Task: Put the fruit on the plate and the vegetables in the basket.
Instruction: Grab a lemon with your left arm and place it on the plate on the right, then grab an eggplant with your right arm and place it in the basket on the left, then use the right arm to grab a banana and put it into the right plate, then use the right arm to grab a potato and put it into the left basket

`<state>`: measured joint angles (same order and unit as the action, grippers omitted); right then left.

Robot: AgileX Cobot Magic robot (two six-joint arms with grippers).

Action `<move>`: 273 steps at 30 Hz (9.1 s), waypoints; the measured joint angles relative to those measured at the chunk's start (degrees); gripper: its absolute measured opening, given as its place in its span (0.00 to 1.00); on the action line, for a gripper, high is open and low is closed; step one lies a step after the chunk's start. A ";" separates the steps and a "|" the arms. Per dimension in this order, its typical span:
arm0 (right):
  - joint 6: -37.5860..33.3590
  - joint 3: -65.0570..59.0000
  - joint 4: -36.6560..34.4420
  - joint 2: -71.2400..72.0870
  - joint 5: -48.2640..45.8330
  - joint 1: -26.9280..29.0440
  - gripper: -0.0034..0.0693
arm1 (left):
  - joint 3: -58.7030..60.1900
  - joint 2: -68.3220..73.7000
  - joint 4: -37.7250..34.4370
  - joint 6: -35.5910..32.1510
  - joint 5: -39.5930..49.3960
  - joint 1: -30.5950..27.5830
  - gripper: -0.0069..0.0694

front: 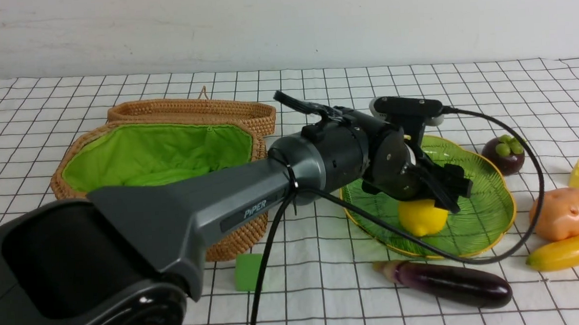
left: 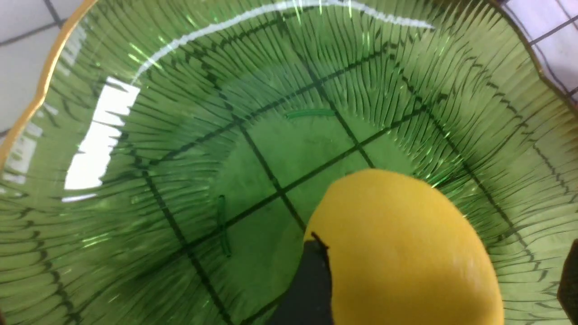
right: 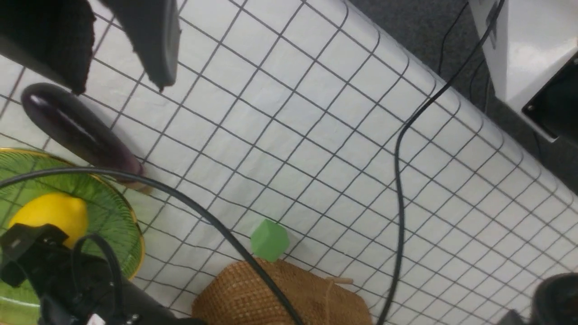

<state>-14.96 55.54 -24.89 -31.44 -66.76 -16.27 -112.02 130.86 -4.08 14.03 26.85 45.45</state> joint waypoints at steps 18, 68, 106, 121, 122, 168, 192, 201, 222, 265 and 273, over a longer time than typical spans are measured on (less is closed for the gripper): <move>5.19 0.00 5.48 -3.16 1.81 0.00 0.37 | 0.01 -25.42 11.70 1.12 33.38 0.27 0.11; -12.68 0.00 24.89 -63.74 26.14 -3.51 0.79 | 77.26 -115.34 -2.10 1.00 10.45 0.27 0.07; -11.94 27.53 8.45 -60.14 25.67 -26.30 0.65 | 77.26 -115.34 15.68 5.52 10.82 0.27 0.07; -14.37 60.03 15.74 -91.54 32.74 -27.00 0.81 | 77.26 -115.34 25.10 15.83 10.99 0.27 0.07; -14.37 60.16 16.31 -91.54 32.21 -27.00 0.87 | 77.26 -115.34 25.10 15.84 10.99 0.27 0.07; 29.12 8.10 15.09 -70.20 30.52 35.87 0.70 | 77.32 -115.34 2.54 -4.79 9.29 0.27 0.09; 19.66 9.91 8.11 -76.59 32.43 36.35 0.52 | 77.32 -115.34 2.50 -4.79 2.22 0.27 0.10; 19.66 9.40 8.29 -70.03 28.13 36.23 0.52 | 77.32 -115.34 2.39 -4.79 3.53 0.27 0.10; 19.45 9.27 7.51 -48.27 21.38 36.18 0.52 | 77.32 -115.34 2.20 -4.79 6.53 0.27 0.11; 30.44 27.76 21.26 -78.83 29.36 11.12 0.84 | 77.32 -115.34 1.85 -4.79 9.54 0.27 0.13; 30.92 34.31 28.93 -72.90 14.33 11.97 0.87 | 77.32 -115.34 1.85 -4.79 9.49 0.27 0.13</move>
<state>15.96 89.85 4.04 -104.34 -52.42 -4.30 -34.70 15.52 -2.23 9.24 36.34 45.72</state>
